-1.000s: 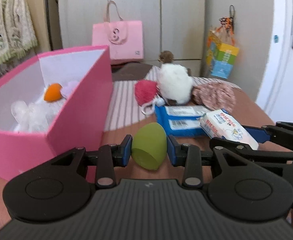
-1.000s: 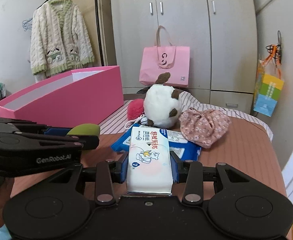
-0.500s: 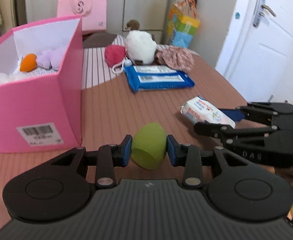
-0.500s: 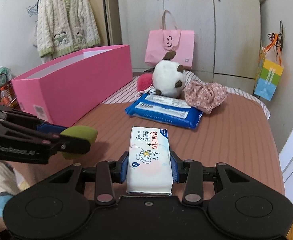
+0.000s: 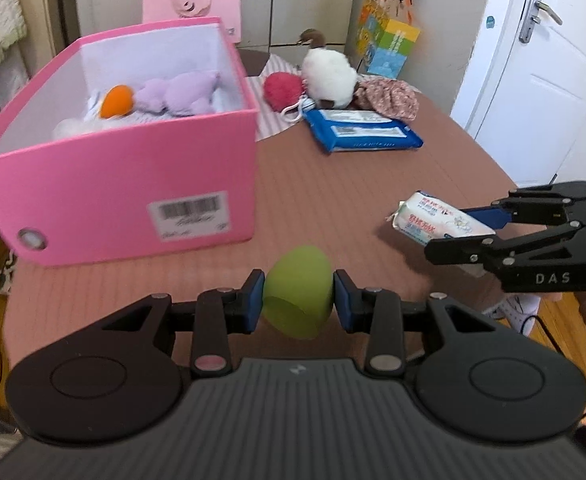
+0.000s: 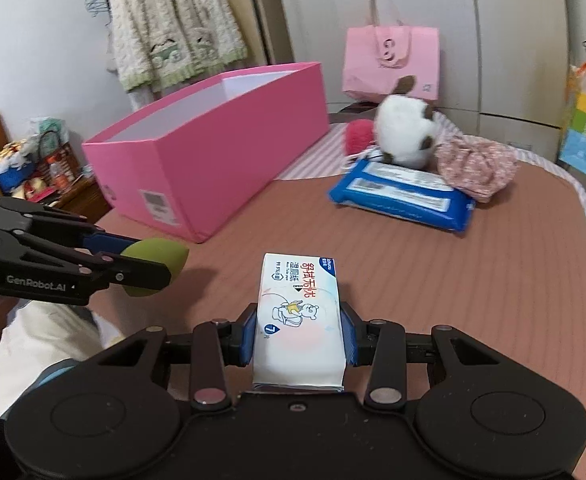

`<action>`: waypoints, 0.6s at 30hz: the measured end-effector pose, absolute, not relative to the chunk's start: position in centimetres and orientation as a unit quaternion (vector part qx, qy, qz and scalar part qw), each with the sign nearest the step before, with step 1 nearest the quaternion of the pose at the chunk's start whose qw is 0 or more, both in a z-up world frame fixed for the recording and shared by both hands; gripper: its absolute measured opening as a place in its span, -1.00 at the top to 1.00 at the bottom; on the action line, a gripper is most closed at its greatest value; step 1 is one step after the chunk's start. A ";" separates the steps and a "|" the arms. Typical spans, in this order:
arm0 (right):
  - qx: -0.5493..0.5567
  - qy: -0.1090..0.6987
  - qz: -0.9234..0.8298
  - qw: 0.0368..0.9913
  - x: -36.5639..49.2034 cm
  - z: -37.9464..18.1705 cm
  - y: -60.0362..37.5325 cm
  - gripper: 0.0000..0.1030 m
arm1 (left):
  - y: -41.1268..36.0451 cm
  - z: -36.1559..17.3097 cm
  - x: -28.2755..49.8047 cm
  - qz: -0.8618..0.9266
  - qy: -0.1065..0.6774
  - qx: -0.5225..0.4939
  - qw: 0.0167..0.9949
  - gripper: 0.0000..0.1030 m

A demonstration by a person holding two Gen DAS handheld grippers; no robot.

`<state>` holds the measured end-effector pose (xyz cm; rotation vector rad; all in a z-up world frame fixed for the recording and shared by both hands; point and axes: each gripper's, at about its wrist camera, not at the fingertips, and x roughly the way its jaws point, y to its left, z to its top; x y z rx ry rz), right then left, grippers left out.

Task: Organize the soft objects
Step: 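Lift the green sponge and white wet-wipe pack and carry both toward the pink box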

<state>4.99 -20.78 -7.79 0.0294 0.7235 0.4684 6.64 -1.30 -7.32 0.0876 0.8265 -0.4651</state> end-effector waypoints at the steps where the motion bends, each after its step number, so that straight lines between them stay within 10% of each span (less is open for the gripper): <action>1: 0.009 0.353 0.232 0.906 4.8 -7.5 -20.3 0.11 | -0.8 -7.1 6.4 -0.223 0.400 0.042 0.888 0.31; 18: -0.008 0.346 0.373 0.861 2.7 -0.9 -12.8 0.10 | 6.8 -2.3 2.4 -0.184 0.395 0.067 0.898 0.31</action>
